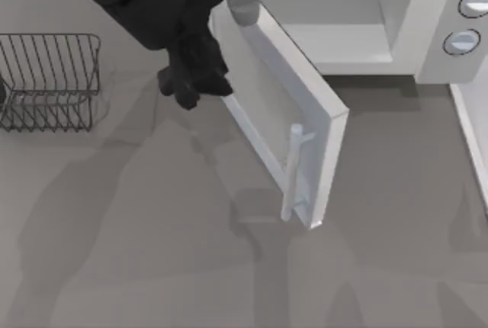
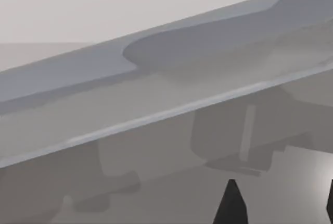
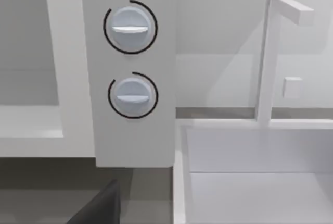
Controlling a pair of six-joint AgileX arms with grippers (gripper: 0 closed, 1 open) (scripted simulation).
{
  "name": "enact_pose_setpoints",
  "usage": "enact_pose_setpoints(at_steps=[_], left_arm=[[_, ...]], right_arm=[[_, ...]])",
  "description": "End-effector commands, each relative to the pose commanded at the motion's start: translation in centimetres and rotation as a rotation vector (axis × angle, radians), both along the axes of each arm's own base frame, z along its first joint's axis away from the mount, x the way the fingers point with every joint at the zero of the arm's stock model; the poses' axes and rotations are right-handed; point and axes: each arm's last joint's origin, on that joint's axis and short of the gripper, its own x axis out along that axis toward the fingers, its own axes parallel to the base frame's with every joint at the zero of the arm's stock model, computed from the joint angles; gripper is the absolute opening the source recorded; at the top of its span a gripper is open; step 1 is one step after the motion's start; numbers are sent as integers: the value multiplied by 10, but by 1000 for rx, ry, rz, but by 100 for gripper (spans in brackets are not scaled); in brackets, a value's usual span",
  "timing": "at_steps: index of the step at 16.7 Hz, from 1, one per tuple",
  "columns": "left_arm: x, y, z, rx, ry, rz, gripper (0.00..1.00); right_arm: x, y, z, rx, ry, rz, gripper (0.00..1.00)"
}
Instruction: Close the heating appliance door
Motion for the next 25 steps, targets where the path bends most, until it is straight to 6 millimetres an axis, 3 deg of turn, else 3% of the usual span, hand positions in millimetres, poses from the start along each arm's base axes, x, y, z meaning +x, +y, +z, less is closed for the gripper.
enact_pose_setpoints(at_steps=[2,3,12,17,22,25], left_arm=[[0,0,0,0,0,0,2],[0,0,0,0,0,0,0],[0,0,0,-1,0,2,0],[0,-18,0,1,2,2,0],[0,-18,1,-1,0,5,0],[0,-29,-1,1,6,5,0]], right_arm=[[0,0,0,0,0,0,100],[0,0,0,0,0,0,100],[0,0,0,0,0,0,100],[0,0,0,0,0,0,100],[0,0,0,0,0,0,100],[0,0,0,0,0,0,100]])
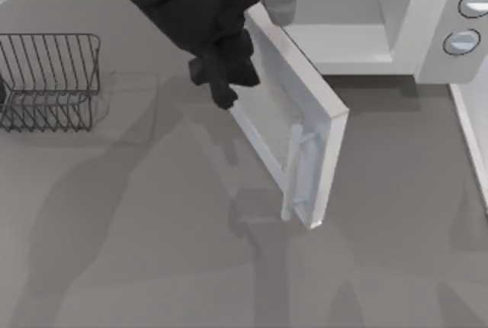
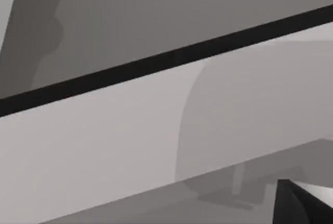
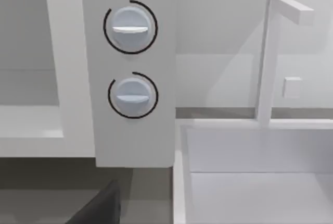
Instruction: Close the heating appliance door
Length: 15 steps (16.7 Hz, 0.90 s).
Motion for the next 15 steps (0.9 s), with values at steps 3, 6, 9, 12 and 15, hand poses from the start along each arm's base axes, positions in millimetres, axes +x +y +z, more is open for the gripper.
enact_pose_setpoints(at_steps=[3,6,9,12,15], left_arm=[[0,-8,1,-2,-5,1,0],[0,-6,1,-2,-4,4,0],[0,-12,1,-1,-3,3,0],[0,-18,2,-3,-5,3,0],[-1,-26,1,-2,-4,4,0]], right_arm=[[0,0,0,0,0,0,100],[0,0,0,0,0,0,100],[0,0,0,0,0,0,100],[0,0,0,0,0,0,100],[0,0,0,0,0,0,100]])
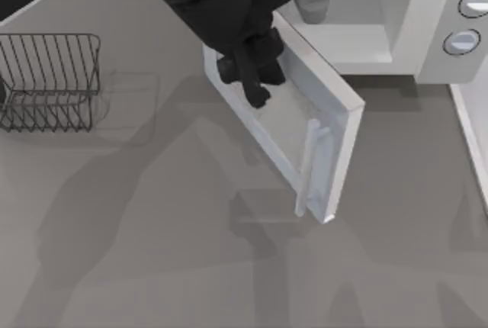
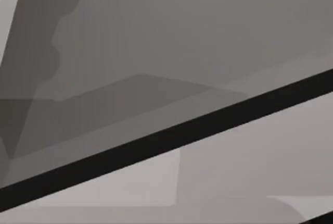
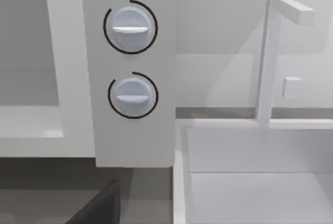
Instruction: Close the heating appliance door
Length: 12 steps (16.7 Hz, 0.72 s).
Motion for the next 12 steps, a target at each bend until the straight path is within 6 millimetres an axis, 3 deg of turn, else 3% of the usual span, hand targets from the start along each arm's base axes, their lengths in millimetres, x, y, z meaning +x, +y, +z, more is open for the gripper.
enact_pose_setpoints(at_steps=[4,12], left_arm=[[0,1,1,-1,-1,4,0],[0,-18,1,-1,0,4,0]], right_arm=[[0,0,0,0,0,0,100],[0,0,0,0,0,0,100]])
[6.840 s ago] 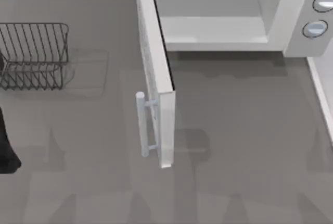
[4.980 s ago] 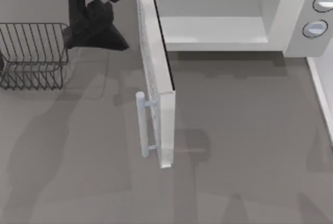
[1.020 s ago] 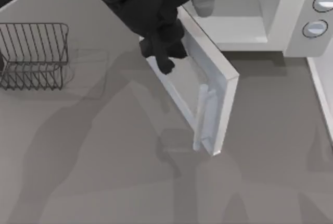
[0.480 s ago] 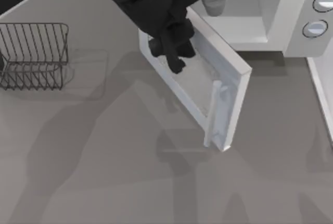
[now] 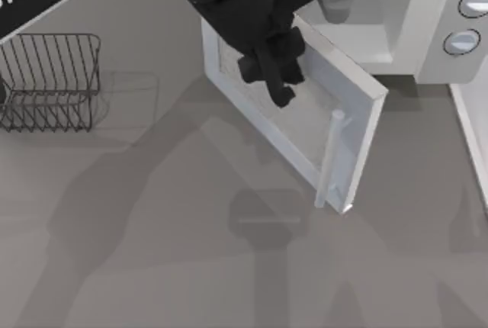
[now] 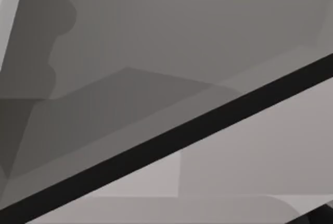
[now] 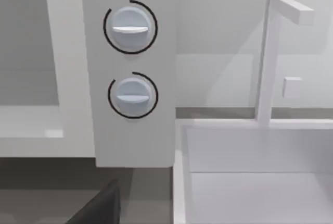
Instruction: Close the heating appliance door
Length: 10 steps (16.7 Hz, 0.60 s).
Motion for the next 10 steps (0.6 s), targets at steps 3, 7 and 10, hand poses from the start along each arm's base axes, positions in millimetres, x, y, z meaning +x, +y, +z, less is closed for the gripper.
enact_pose_setpoints(at_steps=[3,7,10], left_arm=[[-1,1,-2,4,12,0,0],[-3,-9,-22,50,100,-8,0],[-3,-16,-34,81,147,-5,0]], right_arm=[[0,0,0,0,0,0,100],[0,0,0,0,0,0,100],[0,0,0,0,0,0,100]])
